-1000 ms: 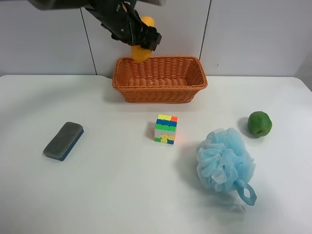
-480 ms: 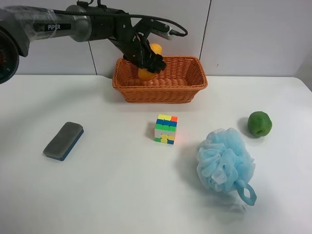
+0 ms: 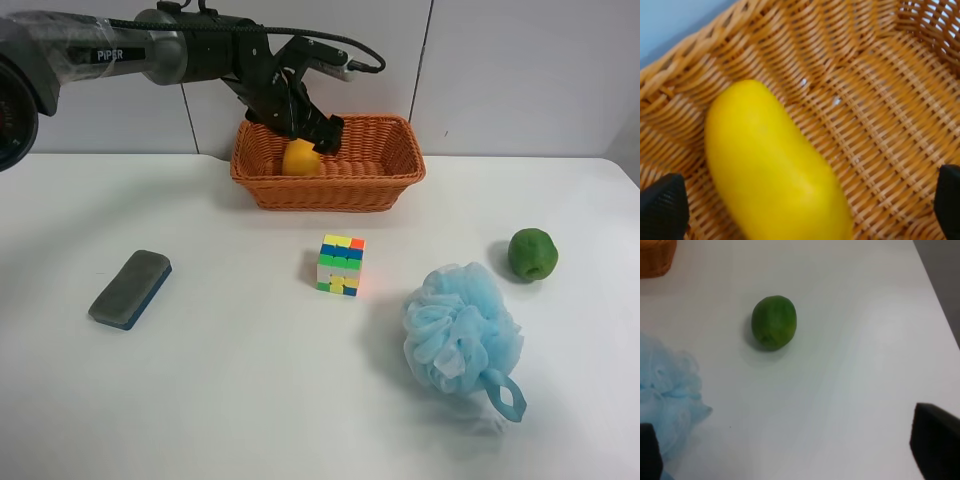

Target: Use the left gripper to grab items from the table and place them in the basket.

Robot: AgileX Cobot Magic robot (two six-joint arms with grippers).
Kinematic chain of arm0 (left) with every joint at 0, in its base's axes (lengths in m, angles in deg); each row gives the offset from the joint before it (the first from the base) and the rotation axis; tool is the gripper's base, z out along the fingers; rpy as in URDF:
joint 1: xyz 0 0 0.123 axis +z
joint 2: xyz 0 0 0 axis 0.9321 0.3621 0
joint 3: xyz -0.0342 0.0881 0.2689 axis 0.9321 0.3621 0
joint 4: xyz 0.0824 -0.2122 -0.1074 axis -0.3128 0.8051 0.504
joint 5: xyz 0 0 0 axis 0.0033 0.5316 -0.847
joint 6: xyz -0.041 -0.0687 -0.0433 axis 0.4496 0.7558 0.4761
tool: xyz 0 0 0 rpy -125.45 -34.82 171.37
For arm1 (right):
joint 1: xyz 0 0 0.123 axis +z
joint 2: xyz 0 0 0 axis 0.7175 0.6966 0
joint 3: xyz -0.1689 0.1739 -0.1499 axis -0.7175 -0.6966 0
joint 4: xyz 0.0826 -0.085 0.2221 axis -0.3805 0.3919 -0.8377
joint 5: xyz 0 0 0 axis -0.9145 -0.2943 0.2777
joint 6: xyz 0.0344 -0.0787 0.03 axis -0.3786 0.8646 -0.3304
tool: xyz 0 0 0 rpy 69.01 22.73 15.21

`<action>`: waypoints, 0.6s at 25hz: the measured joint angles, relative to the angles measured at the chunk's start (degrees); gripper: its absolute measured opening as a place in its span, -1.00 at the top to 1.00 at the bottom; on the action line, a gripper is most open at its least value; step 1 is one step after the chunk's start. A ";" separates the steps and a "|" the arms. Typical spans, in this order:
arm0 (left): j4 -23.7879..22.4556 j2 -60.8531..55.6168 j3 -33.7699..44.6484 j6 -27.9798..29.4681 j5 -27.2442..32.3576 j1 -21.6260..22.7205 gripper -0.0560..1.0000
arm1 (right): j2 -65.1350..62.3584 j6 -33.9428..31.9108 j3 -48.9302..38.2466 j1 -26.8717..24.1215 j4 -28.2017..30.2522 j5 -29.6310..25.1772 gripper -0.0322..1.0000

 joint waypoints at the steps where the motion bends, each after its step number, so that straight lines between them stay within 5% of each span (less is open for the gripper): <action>1: 0.00 -0.05 0.00 0.00 0.65 0.00 -0.97 | 0.00 0.00 0.00 0.00 0.00 0.00 -0.99; 6: -0.38 -3.84 0.00 1.12 9.24 0.00 -0.99 | 0.00 0.00 0.00 0.00 0.00 0.00 -0.99; 15: -10.42 -23.83 -0.06 3.93 32.37 -0.09 -0.94 | 0.00 0.00 0.00 0.00 0.00 0.00 -0.99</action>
